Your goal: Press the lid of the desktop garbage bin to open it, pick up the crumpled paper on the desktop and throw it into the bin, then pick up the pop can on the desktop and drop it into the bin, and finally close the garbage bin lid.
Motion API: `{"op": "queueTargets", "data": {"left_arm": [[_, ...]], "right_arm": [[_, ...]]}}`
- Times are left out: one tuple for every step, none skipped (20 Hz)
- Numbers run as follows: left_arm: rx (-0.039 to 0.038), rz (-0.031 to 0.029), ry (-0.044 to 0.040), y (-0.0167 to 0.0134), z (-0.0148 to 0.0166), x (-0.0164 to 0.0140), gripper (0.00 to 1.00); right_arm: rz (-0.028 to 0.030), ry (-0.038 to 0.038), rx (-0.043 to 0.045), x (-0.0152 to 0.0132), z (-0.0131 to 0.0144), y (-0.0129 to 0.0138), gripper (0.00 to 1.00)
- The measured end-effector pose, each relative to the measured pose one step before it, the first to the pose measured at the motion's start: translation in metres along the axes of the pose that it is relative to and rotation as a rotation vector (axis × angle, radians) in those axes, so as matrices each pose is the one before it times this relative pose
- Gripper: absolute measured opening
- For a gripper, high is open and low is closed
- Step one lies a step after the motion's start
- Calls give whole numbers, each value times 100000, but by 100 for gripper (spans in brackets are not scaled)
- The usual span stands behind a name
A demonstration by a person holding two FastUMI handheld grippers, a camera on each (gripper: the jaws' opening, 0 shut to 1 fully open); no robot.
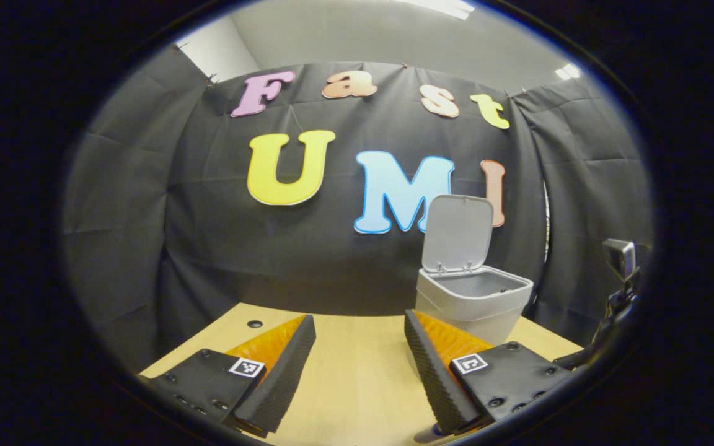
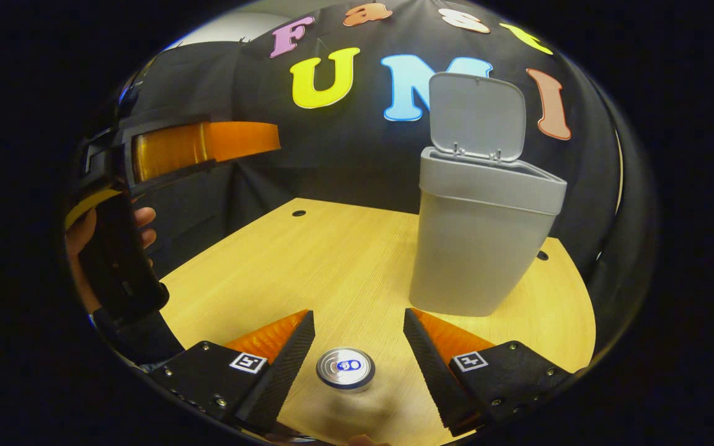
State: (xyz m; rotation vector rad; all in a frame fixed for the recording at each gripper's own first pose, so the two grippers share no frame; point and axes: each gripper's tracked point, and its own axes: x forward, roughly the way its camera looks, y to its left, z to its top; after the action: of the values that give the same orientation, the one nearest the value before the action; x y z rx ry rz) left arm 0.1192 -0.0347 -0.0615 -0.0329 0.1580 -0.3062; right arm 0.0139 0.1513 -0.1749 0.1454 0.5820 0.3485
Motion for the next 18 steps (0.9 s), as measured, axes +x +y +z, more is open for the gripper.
{"op": "queueTargets", "data": {"left_arm": [[5, 1250, -126, 624, -186, -603, 94], [223, 994, -108, 479, -83, -545, 94], [320, 1016, 113, 519, -99, -532, 94], [323, 786, 125, 288, -240, -391, 94], [260, 541, 8, 238, 8, -369, 94], [250, 592, 140, 245, -119, -462, 94], [4, 389, -168, 116, 83, -298, 96], [32, 67, -376, 8, 121, -101, 94], [422, -21, -191, -15, 132, -77, 94], [804, -225, -104, -206, 108, 43, 94], [785, -192, -296, -50, 93, -17, 94], [479, -319, -422, -189, 302, 38, 96], [56, -298, -159, -58, 120, 88, 94], [-251, -244, 19, -86, -116, -127, 94], [-415, -151, 227, -55, -17, -48, 94], [-378, -44, 362, 24, -70, 0, 94], [-326, 63, 480, -38, -217, -97, 94], [-219, 67, 170, 33, -6, -102, 96]], "right_arm": [[1065, 2357, 512, 190, -496, 153, 93], [736, 2457, 509, 278, -483, 128, 93], [501, 2087, 492, 242, -583, 90, 93], [517, 2007, 348, 130, -331, 91, 93], [49, 1920, 136, 504, -142, 40, 93], [-91, 1764, -92, 269, -190, -9, 94], [-312, 1893, -210, 195, -487, 22, 93], [69, 1792, -78, -43, -483, 150, 93], [-184, 1713, 42, 29, -483, 84, 93], [-330, 1902, -204, 61, -391, -16, 93], [-184, 1631, -98, 102, -429, 81, 93], [282, 1576, -48, 87, -350, 93, 93], [-49, 1674, -66, 303, -355, -13, 93], [-491, 1747, -442, 228, -167, -98, 93], [-334, 1474, -347, 538, -233, -122, 93], [-115, 1479, -151, 193, -208, -27, 93], [109, 1411, -40, 7, -352, 14, 93], [-55, 1281, -133, 154, -136, -151, 93]]}}
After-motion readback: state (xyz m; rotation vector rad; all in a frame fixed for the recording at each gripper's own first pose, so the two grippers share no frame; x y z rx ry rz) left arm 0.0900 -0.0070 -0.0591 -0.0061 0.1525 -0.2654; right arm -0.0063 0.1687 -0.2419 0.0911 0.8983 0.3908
